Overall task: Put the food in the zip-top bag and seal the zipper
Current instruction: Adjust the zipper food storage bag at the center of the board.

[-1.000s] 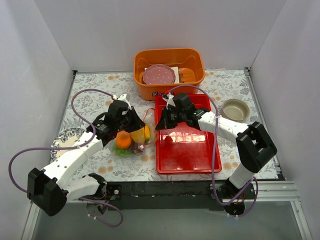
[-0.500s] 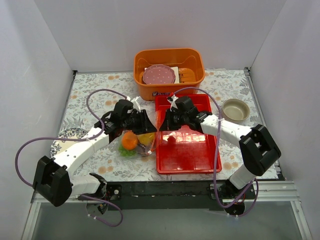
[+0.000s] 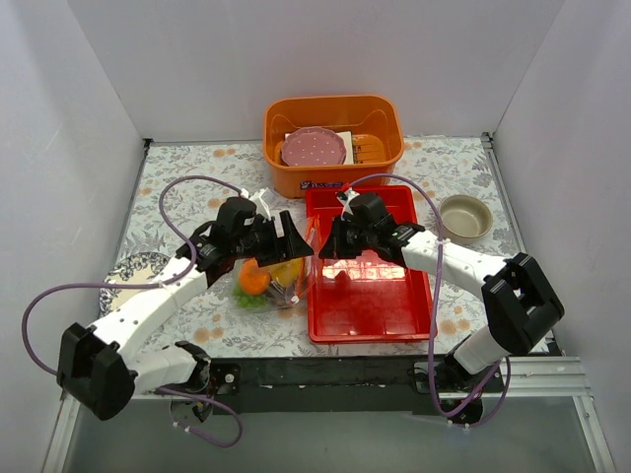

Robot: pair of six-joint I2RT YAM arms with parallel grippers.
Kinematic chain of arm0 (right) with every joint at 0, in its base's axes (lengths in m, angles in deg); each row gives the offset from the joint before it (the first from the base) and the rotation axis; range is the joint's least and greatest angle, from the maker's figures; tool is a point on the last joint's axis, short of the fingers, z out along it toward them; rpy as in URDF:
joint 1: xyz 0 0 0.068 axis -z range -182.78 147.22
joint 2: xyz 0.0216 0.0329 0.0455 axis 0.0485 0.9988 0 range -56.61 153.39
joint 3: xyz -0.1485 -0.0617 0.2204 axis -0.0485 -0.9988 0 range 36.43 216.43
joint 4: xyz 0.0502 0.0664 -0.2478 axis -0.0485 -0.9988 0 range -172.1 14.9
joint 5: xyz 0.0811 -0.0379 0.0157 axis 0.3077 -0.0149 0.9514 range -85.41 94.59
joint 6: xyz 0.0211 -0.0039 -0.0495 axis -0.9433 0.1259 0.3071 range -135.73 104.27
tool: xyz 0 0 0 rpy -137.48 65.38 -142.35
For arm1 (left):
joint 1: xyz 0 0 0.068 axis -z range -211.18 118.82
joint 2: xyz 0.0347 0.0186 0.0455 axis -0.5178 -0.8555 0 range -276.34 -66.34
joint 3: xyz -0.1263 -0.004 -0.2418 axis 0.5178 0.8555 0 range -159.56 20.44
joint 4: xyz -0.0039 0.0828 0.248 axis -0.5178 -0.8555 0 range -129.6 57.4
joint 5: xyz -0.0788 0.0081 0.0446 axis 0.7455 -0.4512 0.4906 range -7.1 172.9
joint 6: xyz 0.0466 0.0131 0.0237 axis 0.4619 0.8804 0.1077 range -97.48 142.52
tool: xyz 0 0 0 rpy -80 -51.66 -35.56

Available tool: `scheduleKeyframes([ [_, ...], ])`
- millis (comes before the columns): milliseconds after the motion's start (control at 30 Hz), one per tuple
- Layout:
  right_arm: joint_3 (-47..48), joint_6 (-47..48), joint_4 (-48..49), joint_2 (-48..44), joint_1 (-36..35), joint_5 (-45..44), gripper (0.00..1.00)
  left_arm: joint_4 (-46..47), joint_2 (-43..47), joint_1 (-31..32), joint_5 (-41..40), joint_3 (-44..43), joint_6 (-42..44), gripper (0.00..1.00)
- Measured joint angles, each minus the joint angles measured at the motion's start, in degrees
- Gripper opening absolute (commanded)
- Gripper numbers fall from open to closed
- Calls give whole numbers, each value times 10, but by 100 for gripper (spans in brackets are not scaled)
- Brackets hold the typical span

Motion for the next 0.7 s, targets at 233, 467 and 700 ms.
scheduleKeyframes([
  [233, 0, -2, -7, 2, 0, -7, 1, -48, 84, 0, -60, -24, -11, 82],
  [467, 0, -4, -12, 4, 0, -19, 1, -101, 166, 0, -101, -3, -44, 87],
  [700, -8, -4, -9, 4, 0, -25, 1, -132, 202, 0, -102, 38, -111, 88],
])
